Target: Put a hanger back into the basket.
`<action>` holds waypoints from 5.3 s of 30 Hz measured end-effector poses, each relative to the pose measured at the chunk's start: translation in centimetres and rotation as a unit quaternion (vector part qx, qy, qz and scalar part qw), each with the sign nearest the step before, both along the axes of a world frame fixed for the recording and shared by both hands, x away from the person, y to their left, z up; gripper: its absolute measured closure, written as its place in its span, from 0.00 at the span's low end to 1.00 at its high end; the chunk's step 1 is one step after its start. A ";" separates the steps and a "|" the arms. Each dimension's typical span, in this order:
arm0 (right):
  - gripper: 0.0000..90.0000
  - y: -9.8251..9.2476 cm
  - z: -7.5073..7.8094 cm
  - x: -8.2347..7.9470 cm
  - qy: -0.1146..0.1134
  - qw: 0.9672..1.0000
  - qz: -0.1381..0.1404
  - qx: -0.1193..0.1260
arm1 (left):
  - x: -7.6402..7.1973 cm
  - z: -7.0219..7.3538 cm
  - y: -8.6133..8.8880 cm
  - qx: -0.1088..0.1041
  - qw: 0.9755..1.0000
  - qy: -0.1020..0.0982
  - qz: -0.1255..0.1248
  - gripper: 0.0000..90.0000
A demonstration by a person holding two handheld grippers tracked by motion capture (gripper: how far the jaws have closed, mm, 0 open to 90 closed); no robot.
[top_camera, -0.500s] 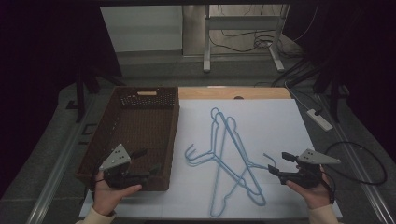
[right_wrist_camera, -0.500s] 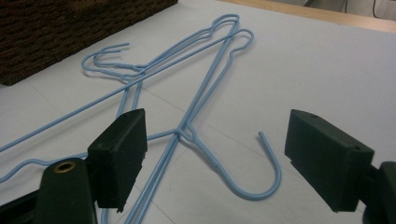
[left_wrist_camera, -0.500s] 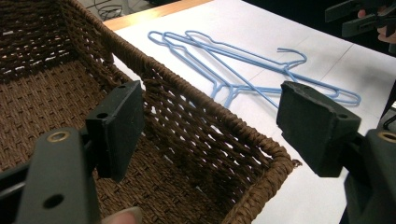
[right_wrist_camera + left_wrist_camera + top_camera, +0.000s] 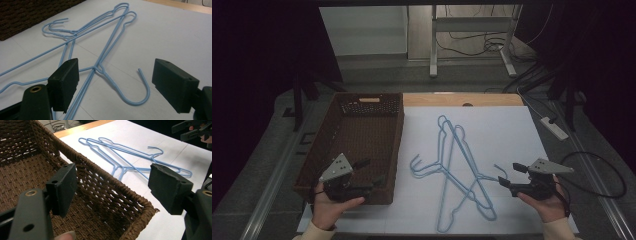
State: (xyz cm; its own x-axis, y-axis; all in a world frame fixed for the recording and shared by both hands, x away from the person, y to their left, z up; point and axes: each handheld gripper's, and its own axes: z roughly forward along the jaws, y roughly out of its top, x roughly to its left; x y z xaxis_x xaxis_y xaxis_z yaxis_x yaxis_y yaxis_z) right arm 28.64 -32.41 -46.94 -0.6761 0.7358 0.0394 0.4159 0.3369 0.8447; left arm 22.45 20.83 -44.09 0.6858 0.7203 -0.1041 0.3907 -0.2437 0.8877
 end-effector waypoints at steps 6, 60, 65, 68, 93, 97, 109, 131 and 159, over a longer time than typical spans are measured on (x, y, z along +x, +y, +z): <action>0.25 0.4 0.1 0.3 0.002 1.000 0.005 -0.009 | 0.0 0.0 -0.1 0.003 1.000 0.000 -0.002 0.27; 0.38 6.7 -0.2 7.9 0.160 0.950 0.140 -0.231 | 0.4 -0.7 -0.6 0.015 1.000 0.015 -0.010 0.27; 0.42 6.9 -0.5 7.9 0.163 0.945 0.146 -0.244 | 0.4 -0.7 -0.6 0.015 1.000 0.013 -0.010 0.27; 0.46 7.1 -0.8 8.0 0.170 0.939 0.156 -0.256 | 0.4 -0.7 -0.6 0.015 1.000 0.014 -0.010 0.27; 0.88 9.5 -2.0 9.1 0.209 0.883 0.215 -0.361 | 0.3 -0.6 -0.7 0.016 1.000 0.013 -0.013 0.27; 0.94 10.0 -2.0 8.9 0.201 0.873 0.233 -0.378 | 0.3 -0.6 -0.7 0.017 1.000 0.011 -0.012 0.27; 0.96 9.6 -0.8 8.6 0.186 0.891 0.211 -0.358 | -0.1 -0.1 -1.4 0.032 0.999 0.001 -0.015 0.28; 0.96 8.7 2.7 8.2 0.173 0.921 0.201 -0.286 | 0.6 1.2 -5.5 0.054 0.998 0.008 -0.039 0.28; 0.96 9.1 3.2 8.2 0.169 0.922 0.200 -0.286 | 3.2 0.8 -14.3 0.089 0.990 0.028 -0.107 0.28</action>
